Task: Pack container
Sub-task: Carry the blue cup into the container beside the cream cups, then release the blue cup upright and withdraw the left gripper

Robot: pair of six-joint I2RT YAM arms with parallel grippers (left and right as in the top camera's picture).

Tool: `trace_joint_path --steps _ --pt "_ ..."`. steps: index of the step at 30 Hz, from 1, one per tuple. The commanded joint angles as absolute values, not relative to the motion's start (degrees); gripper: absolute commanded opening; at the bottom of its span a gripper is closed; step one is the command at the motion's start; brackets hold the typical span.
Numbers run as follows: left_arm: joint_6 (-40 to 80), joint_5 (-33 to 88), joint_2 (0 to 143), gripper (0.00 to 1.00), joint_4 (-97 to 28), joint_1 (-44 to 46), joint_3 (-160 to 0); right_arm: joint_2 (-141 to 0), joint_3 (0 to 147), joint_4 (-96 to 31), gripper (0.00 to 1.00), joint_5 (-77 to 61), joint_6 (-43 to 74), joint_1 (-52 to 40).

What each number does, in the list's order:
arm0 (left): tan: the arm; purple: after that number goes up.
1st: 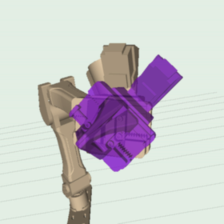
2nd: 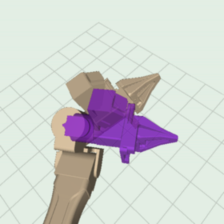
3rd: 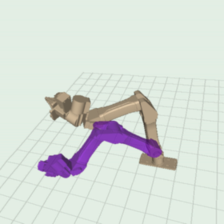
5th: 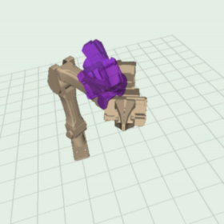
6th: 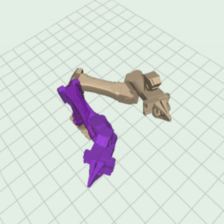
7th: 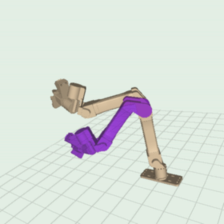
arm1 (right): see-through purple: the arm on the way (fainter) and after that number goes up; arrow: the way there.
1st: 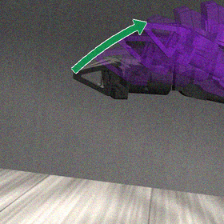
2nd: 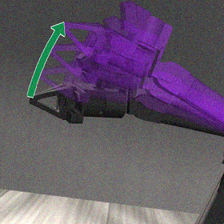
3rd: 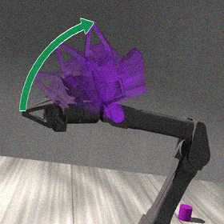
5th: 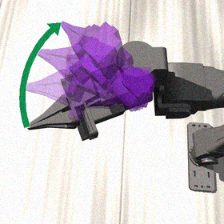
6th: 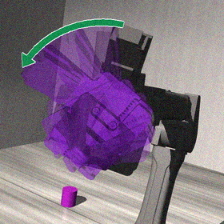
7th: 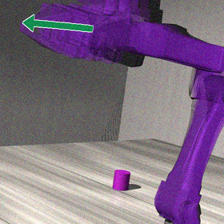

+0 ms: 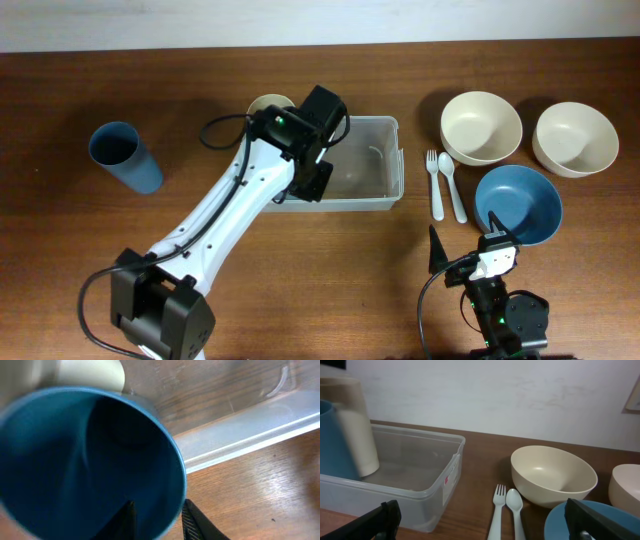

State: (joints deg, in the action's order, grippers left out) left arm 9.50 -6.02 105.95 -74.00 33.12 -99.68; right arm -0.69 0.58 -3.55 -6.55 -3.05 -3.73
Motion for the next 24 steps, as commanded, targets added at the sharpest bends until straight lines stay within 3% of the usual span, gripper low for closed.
trace_joint_path --steps 1,16,18,21,24 --pt "9.61 -5.85 104.09 0.34 -75.72 32.84 -103.83 -0.25 0.32 -3.88 0.99 -6.70 -2.98 -3.36" --pt "12.43 -11.57 101.43 0.35 -82.21 31.14 -114.43 -0.25 0.32 -3.88 0.99 -6.68 -2.98 -3.36" --pt "12.60 -12.43 99.63 0.39 -82.28 29.43 -116.07 -0.25 0.32 -3.88 0.99 -6.68 -2.98 -3.36" --pt "15.03 -16.27 96.92 0.54 -82.32 25.15 -116.79 -0.25 0.32 -3.88 0.99 -6.70 -2.98 -3.36" --pt "15.84 -17.63 95.68 0.60 -82.39 19.00 -116.79 -0.25 0.32 -3.88 0.99 -6.70 -2.98 -3.36"
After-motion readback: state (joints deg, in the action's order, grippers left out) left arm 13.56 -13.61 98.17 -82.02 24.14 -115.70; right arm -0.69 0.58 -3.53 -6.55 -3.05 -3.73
